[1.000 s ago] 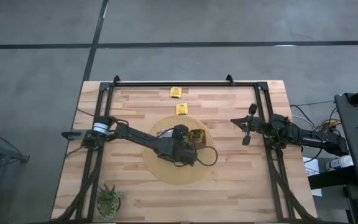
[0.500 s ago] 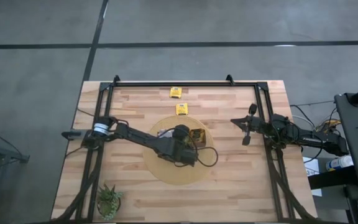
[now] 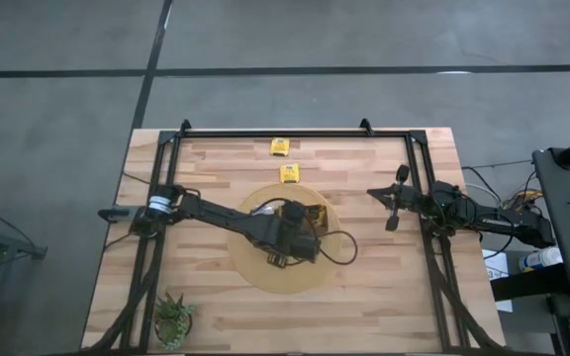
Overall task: Pick & Place Tea
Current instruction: Adjust the orange and green tea bags in the wooden organizer
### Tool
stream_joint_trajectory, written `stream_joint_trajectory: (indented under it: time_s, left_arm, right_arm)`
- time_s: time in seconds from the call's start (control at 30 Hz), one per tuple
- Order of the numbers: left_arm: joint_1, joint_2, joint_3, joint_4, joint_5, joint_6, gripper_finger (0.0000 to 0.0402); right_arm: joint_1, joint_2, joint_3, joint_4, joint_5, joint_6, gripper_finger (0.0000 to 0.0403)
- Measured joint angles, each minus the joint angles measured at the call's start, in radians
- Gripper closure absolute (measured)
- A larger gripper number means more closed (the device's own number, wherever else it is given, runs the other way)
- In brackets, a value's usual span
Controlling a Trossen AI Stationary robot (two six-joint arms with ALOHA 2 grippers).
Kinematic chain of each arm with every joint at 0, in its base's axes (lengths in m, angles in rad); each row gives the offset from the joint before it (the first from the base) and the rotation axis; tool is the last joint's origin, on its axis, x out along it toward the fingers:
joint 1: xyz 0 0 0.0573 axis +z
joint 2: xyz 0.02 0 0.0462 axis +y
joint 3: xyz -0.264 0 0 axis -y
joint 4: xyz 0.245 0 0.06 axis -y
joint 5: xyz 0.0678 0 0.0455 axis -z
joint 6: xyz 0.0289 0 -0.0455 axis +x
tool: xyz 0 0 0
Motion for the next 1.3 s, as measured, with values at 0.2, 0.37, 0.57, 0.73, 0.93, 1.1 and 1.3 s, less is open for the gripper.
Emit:
stream_joint_trajectory:
  time_s: [0.2,0.37,0.57,0.73,0.93,1.1,1.3]
  left_arm:
    - [0.000,0.000,0.004,0.035,0.255,0.032,0.0218]
    - [0.011,0.005,0.003,0.088,0.189,0.055,0.0218]
    - [0.043,0.015,0.002,0.146,0.043,0.104,0.0218]
    - [0.071,0.015,0.002,0.180,0.039,0.125,0.0218]
    - [0.087,0.015,0.002,0.246,0.024,0.131,0.0218]
    - [0.091,0.015,0.002,0.303,-0.050,0.155,0.0218]
    - [0.098,0.015,0.002,0.326,-0.052,0.159,0.0218]
  right_arm:
    - [0.000,0.000,0.000,0.000,0.000,0.000,0.0394]
    - [0.000,0.000,0.000,0.000,0.000,0.000,0.0394]
    - [0.000,0.000,0.000,0.000,0.000,0.000,0.0394]
    - [0.000,0.000,0.000,0.000,0.000,0.000,0.0394]
    - [0.000,0.000,0.000,0.000,0.000,0.000,0.0394]
    - [0.000,0.000,0.000,0.000,0.000,0.000,0.0394]
    - [0.000,0.000,0.000,0.000,0.000,0.000,0.0394]
